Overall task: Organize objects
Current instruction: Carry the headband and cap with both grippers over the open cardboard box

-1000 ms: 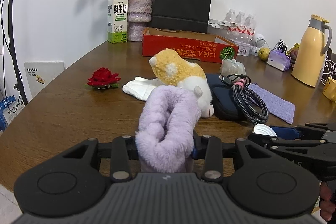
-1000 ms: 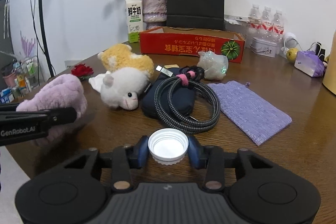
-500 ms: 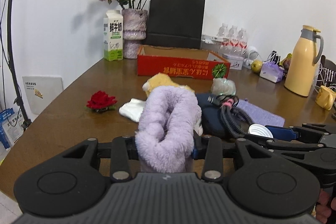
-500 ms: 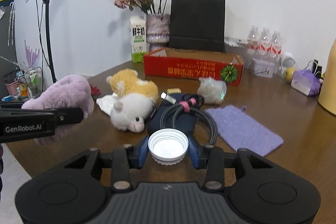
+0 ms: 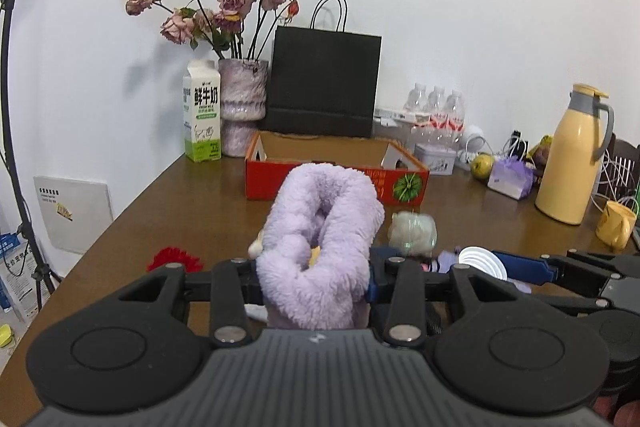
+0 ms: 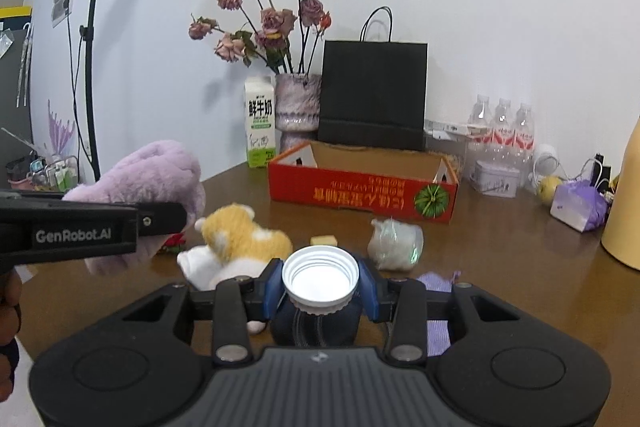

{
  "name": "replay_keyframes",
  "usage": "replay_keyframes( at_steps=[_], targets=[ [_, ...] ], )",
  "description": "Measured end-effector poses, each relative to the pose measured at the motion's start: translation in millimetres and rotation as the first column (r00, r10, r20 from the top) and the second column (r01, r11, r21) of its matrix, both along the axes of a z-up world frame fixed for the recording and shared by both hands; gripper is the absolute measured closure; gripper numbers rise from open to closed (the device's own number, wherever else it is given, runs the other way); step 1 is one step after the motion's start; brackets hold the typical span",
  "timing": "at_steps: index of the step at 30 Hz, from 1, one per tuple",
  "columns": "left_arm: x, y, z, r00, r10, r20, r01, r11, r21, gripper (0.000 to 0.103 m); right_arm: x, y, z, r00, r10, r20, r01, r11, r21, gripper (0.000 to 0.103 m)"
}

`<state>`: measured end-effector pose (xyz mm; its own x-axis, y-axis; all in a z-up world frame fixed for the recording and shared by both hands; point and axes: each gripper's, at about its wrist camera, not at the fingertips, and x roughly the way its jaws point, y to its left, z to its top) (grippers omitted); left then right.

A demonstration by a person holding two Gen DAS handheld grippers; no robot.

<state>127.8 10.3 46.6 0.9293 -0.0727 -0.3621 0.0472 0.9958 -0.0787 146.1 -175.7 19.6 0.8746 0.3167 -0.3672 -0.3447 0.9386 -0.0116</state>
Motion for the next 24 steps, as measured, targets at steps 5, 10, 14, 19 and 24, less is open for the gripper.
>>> replay_keyframes(
  at_steps=[5, 10, 14, 19, 24],
  targets=[
    [22, -3, 10, 1.000, 0.009, 0.011, -0.009, 1.000, -0.004, 0.062, 20, -1, 9, 1.000, -0.010, 0.013, 0.010, 1.000, 0.006, 0.064],
    [45, -3, 17, 1.000, 0.015, 0.018, -0.015, 1.000, -0.016, 0.062, 42, -2, 18, 0.999, -0.019, 0.029, 0.019, 1.000, 0.008, 0.064],
    [67, -6, 22, 1.000, 0.019, 0.023, -0.019, 1.000, -0.016, 0.062, 64, -1, 25, 0.999, -0.023, 0.040, 0.023, 1.000, 0.009, 0.064],
    [91, -9, 27, 0.999, 0.026, 0.028, -0.025, 1.000, -0.015, 0.062, 92, 0, 30, 0.999, -0.027, 0.042, 0.026, 1.000, 0.014, 0.064],
    [117, -10, 32, 0.999, 0.038, 0.035, -0.037, 0.999, -0.017, 0.062, 120, 2, 30, 0.999, -0.028, 0.035, 0.027, 0.999, 0.016, 0.064]
  ],
)
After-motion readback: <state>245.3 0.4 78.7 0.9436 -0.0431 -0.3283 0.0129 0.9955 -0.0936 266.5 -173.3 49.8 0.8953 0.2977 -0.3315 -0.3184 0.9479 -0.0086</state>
